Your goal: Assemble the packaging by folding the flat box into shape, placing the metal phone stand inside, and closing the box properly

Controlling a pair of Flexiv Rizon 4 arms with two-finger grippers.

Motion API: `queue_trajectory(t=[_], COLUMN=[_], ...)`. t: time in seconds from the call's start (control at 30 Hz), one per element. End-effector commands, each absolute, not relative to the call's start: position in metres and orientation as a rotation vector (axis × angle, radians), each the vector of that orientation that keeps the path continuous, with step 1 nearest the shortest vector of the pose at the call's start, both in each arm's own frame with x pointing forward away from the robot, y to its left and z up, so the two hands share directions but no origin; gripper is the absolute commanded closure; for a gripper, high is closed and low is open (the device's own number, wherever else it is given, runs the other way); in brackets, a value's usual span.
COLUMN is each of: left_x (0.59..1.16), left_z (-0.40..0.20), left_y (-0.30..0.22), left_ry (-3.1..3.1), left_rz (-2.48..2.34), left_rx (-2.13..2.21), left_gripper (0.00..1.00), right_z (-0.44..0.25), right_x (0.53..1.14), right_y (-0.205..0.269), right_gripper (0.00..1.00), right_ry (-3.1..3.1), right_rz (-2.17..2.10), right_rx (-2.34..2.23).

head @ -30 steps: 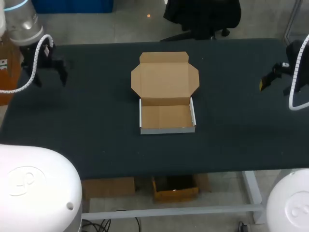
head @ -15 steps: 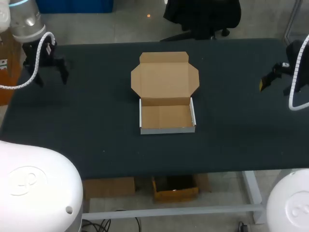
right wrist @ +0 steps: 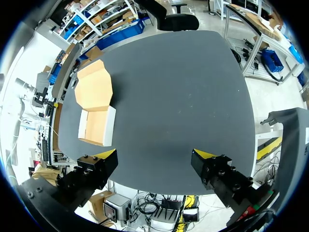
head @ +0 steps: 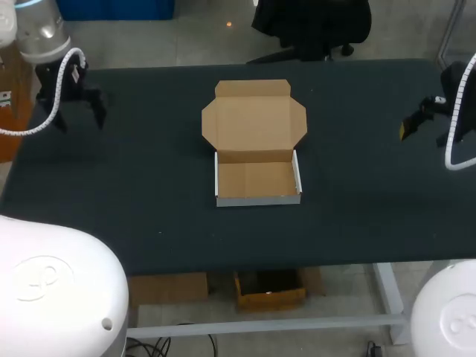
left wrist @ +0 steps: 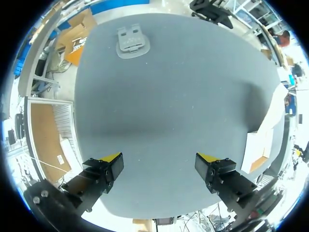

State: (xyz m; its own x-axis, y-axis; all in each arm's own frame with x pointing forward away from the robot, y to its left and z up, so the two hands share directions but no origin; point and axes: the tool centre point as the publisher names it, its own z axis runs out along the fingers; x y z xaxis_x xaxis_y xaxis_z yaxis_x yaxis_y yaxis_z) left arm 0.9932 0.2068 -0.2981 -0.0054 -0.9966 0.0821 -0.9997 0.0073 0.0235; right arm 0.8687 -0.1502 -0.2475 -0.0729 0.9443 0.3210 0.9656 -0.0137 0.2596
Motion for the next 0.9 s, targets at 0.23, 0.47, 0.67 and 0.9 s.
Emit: queue_trajectory(t=[0.23,0.47,0.67,0.9], left_x=[1.007,1.02,1.034,1.053], left_z=[-0.308,-0.315,-0.327,-0.336], left_y=[0.214,0.219,0.219,0.223], left_ry=[-2.147,-2.144,-2.158,-2.152], left_rz=[0.085,0.078,0.036,0.041], left_rx=[2.19,2.191,2.209,2.182], left_gripper=[0.0,0.0,0.0,0.0], right_z=[-0.246,-0.246,-0.246,-0.246], right_x=[0.868,0.868,0.868,0.868], right_y=[-0.151,-0.151,-0.151,-0.151], right_gripper=[0.0,0.0,0.0,0.0], right_ry=[-2.168,-2.168,-2.168,-2.168], right_rz=[-0.641,-0.641,-0.641,-0.641], right_rx=[-2.1,-2.1,-2.1,-2.1])
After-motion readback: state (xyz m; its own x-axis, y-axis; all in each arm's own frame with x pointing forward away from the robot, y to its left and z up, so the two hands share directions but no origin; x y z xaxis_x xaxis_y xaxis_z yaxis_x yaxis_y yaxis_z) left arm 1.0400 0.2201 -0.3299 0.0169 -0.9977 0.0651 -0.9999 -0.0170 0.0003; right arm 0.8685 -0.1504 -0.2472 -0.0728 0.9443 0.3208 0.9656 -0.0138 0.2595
